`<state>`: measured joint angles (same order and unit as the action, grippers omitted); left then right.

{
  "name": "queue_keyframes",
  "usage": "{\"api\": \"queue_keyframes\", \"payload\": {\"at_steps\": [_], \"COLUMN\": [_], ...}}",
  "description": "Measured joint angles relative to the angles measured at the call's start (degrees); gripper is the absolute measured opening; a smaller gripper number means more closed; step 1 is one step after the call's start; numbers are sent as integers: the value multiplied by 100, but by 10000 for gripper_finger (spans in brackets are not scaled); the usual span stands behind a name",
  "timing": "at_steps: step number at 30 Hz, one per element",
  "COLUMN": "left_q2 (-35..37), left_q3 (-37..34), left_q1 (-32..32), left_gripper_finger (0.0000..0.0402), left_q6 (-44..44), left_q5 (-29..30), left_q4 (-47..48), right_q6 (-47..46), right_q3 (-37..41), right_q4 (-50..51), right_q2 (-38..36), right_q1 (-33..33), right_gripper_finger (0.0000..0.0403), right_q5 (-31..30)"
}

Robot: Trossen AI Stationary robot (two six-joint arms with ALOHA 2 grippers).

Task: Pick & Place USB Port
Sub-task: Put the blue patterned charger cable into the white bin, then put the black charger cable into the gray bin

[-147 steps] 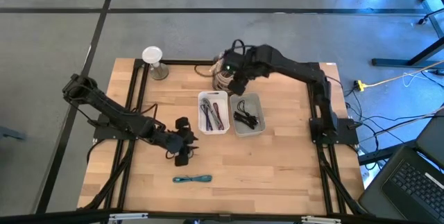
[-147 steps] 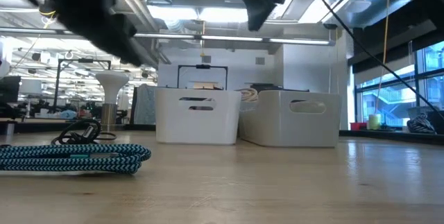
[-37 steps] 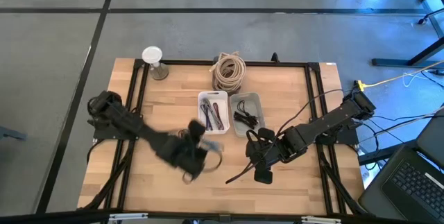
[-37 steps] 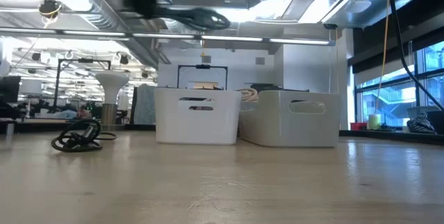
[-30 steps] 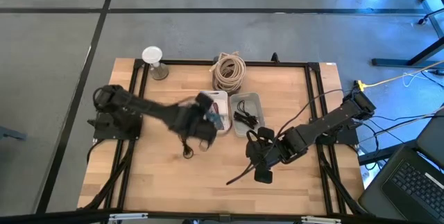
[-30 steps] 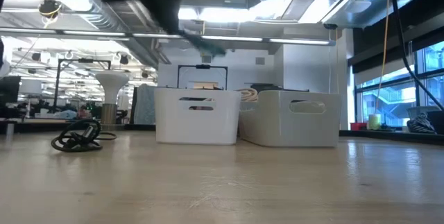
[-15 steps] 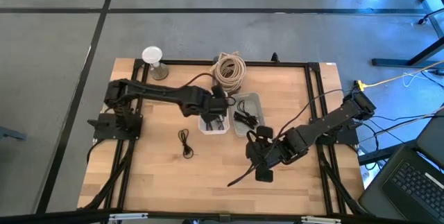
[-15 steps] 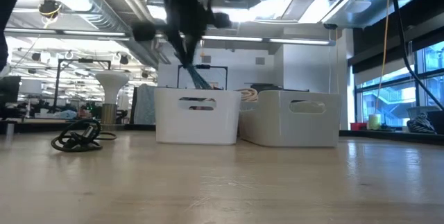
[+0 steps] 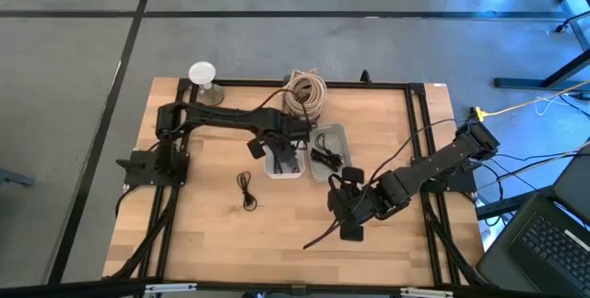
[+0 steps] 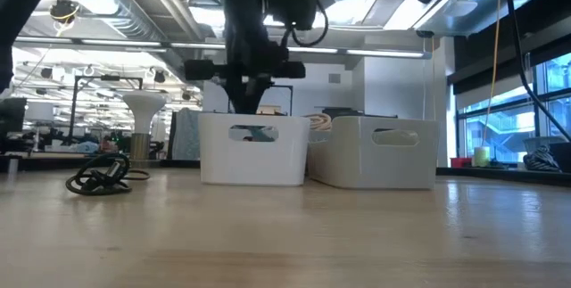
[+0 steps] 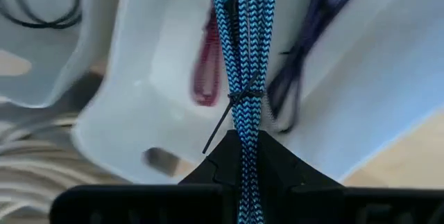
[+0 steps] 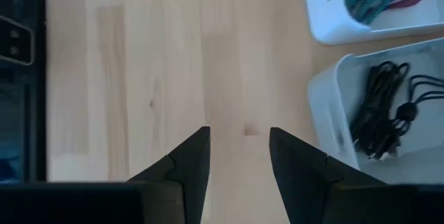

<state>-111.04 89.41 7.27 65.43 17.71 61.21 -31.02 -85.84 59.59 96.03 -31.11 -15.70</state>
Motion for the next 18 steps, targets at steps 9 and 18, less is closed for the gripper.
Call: {"api": "queue_keyframes", "payload": {"at_steps": [9,18], "left_q2": [30,62], "left_q3": [0,0], "left_q1": [265,177], "left_gripper_finger": [89,170], "left_q6": [-1499,-2017], "left_q5": [-695,-370], "left_q4": [26,344], "right_q6": [1,-27], "right_q3": [0,0], "right_q4": [64,151], "right_q2": [0,0], "right_q1": [0,-24], "right_gripper_finger": [152,152], "right_q5": [-82,-87]}}
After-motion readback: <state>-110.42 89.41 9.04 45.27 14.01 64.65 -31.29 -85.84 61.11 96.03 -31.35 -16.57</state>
